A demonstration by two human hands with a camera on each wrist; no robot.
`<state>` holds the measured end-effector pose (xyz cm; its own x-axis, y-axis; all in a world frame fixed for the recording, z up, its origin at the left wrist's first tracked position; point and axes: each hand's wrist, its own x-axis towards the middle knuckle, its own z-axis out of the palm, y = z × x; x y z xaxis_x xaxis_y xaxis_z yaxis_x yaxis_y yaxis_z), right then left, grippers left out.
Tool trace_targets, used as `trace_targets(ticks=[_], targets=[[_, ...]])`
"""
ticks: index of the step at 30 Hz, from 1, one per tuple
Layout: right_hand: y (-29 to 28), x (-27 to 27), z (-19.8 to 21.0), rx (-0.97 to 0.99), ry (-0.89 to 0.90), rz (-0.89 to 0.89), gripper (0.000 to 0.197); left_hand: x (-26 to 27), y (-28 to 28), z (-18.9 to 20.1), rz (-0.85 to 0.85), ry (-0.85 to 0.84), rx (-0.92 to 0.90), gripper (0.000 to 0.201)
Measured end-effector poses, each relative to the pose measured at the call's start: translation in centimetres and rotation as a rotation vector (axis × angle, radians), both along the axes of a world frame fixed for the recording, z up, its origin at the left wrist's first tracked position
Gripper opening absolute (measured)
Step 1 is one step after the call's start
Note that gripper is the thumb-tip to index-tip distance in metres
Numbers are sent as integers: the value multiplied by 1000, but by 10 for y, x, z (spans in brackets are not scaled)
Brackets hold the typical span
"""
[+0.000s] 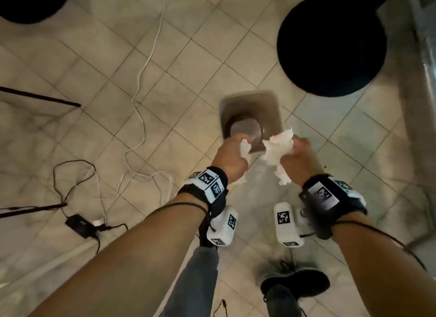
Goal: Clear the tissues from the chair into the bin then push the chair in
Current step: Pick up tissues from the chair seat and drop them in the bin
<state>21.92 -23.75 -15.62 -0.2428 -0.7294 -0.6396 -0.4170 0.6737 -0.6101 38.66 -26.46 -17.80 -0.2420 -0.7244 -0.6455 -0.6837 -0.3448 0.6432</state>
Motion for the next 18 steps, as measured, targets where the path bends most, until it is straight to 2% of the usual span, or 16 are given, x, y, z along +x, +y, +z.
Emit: trace_targets(ticks=[2,5,8,10,12,15,18], targets=[[-20,6,-31,-62,88,6,31,-1,-17,-23,5,9,-101,47],[-37,15,-65,-85,174,-34,49,-3,-34,-49,71,32,-256,47],[-43,19,-87,-147,166,-67,54,-6,-41,-75,149,45,-347,44],[-44,17,-100,-133,160,-42,63,-10,-44,-92,133,47,-323,45],[-44,12,-111,-79,149,37,76,-11,-45,-105,34,-15,-245,51],[-44,9,-117,-56,218,171,93,-4,-42,-113,-87,-58,-158,70],[-42,4,-94,-8,225,205,81,4,-35,-103,-117,-35,-157,76]])
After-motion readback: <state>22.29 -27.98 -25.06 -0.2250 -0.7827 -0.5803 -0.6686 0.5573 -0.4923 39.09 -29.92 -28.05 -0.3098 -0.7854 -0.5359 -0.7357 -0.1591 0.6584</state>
